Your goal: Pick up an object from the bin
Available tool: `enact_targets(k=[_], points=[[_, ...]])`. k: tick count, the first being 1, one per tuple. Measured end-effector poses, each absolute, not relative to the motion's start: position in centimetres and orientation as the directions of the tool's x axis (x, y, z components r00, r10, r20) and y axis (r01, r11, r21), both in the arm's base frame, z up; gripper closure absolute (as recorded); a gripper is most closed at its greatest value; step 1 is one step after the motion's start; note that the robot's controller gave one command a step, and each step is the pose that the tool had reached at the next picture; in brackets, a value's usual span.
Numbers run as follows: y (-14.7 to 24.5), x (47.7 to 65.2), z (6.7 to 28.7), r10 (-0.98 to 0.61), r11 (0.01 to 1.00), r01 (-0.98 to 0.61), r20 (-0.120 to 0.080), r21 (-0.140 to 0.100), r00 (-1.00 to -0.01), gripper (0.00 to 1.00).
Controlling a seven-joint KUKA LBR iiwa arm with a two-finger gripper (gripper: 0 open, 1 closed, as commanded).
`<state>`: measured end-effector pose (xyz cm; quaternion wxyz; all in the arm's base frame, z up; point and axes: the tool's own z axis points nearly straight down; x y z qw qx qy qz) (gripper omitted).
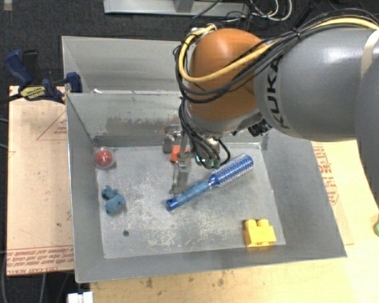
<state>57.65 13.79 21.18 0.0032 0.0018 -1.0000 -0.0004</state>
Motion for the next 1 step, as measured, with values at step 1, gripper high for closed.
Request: enact_targets(k=[1], points=[[4.97,55.83,15.45,0.014,1.000,0.014,0.006,-0.003,-1.000,0.00]])
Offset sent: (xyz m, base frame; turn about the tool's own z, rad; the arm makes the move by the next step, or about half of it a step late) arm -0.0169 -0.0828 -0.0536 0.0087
